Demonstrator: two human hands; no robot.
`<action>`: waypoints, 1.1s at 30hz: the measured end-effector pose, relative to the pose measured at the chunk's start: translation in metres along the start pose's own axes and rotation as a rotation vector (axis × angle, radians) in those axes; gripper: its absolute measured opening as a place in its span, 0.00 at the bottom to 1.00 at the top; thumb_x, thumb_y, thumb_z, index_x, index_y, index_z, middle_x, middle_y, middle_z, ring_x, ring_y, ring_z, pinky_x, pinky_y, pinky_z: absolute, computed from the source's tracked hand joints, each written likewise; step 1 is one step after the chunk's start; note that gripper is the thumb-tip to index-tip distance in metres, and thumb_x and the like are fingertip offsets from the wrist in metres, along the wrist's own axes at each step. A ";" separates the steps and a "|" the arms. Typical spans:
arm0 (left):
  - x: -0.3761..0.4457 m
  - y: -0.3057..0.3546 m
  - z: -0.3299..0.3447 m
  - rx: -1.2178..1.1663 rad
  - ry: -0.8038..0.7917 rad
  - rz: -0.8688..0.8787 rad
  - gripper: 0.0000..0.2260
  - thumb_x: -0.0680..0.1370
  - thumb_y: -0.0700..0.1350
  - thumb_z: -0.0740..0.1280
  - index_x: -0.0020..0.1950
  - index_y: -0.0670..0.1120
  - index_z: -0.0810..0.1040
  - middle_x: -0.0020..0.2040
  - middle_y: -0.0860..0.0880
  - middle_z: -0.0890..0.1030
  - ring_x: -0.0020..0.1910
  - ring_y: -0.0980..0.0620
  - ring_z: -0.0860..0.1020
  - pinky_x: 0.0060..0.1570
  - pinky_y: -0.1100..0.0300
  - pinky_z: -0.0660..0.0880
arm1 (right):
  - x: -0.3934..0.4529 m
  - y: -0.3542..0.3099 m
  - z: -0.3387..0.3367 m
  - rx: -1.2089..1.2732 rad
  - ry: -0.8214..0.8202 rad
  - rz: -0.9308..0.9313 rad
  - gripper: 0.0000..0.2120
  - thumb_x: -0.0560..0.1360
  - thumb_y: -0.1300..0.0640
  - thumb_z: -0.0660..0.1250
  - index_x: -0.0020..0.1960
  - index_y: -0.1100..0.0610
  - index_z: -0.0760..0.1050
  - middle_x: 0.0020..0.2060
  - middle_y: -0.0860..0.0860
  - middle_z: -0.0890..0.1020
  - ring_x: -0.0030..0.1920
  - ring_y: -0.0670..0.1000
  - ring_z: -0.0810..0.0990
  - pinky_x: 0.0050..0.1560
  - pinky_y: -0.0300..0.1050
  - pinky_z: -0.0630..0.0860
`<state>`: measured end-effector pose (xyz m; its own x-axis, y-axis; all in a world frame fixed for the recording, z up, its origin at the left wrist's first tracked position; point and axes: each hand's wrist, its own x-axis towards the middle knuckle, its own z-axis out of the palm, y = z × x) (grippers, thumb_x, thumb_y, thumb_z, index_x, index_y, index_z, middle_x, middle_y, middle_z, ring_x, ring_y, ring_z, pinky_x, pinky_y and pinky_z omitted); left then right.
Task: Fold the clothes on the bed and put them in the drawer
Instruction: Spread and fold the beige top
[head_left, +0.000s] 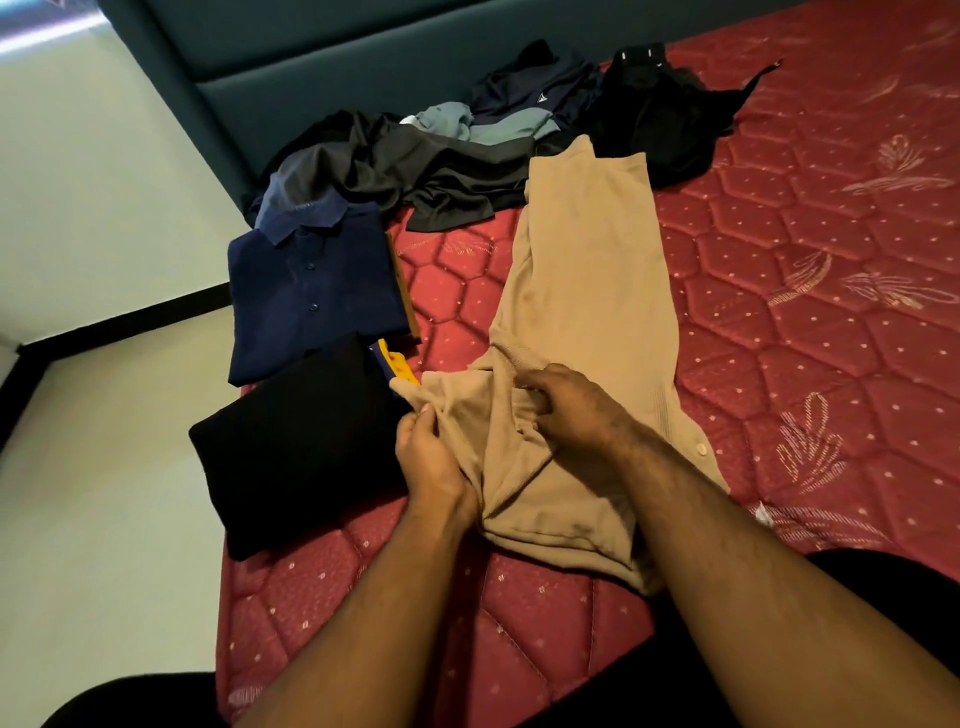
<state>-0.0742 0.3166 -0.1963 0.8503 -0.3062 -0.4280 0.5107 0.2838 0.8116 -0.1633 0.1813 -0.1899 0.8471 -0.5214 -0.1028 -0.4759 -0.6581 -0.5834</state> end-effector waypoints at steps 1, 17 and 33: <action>0.002 0.001 -0.001 -0.069 -0.034 -0.012 0.08 0.79 0.46 0.62 0.49 0.45 0.78 0.49 0.39 0.81 0.51 0.40 0.80 0.60 0.40 0.74 | -0.002 0.001 -0.005 -0.001 0.009 -0.001 0.22 0.73 0.63 0.67 0.66 0.53 0.75 0.57 0.52 0.75 0.58 0.54 0.75 0.58 0.47 0.73; -0.025 -0.036 0.009 1.434 -0.911 0.733 0.25 0.79 0.49 0.52 0.75 0.44 0.67 0.74 0.47 0.68 0.76 0.48 0.61 0.76 0.53 0.50 | -0.046 0.022 -0.059 -0.009 0.064 0.501 0.16 0.75 0.52 0.67 0.61 0.55 0.74 0.55 0.55 0.80 0.53 0.56 0.78 0.54 0.49 0.76; -0.054 -0.060 0.010 1.532 -1.006 0.843 0.15 0.82 0.47 0.56 0.67 0.43 0.71 0.69 0.44 0.73 0.72 0.46 0.65 0.76 0.49 0.54 | -0.033 0.051 -0.044 0.109 0.254 0.525 0.13 0.75 0.56 0.63 0.57 0.57 0.78 0.56 0.59 0.80 0.53 0.59 0.79 0.54 0.50 0.77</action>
<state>-0.1523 0.3074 -0.2177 0.1361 -0.9891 0.0565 -0.8694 -0.0918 0.4855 -0.2264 0.1412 -0.1811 0.4156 -0.8845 -0.2121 -0.7774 -0.2244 -0.5876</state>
